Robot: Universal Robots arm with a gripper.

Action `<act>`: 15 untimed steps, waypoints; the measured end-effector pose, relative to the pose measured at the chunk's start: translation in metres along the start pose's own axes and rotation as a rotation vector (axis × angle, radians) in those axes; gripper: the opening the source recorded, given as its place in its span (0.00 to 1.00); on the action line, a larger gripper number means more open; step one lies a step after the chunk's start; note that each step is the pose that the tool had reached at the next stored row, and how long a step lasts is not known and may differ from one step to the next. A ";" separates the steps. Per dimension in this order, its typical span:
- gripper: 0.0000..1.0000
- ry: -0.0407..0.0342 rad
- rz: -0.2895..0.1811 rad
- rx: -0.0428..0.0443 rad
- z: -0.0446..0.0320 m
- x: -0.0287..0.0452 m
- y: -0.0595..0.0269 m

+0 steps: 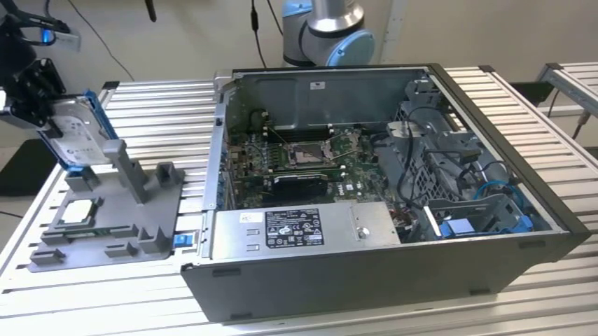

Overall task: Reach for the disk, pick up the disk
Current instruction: 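Pick up the disk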

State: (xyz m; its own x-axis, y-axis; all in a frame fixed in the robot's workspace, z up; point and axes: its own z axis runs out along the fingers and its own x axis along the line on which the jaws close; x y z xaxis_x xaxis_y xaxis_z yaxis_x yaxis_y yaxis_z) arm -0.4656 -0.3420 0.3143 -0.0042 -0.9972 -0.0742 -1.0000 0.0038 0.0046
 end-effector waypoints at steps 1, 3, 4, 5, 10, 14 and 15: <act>0.00 0.0000 0.000 0.0001 -0.0017 -0.0001 0.0000; 0.00 0.0000 0.000 0.0000 -0.0051 -0.0004 0.0000; 0.00 0.0000 0.000 0.0001 -0.0066 -0.0005 0.0000; 0.00 0.0000 0.000 0.0000 -0.0083 -0.0006 0.0000; 0.00 0.0000 0.000 0.0001 -0.0159 -0.0012 0.0001; 0.00 0.0000 0.000 0.0001 -0.0213 -0.0016 0.0001; 0.00 0.0000 0.000 0.0000 -0.0225 -0.0017 0.0001</act>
State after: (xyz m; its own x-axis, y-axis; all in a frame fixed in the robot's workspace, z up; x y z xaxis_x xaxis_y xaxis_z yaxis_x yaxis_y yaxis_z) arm -0.4656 -0.3420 0.3369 -0.0042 -0.9972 -0.0742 -1.0000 0.0038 0.0046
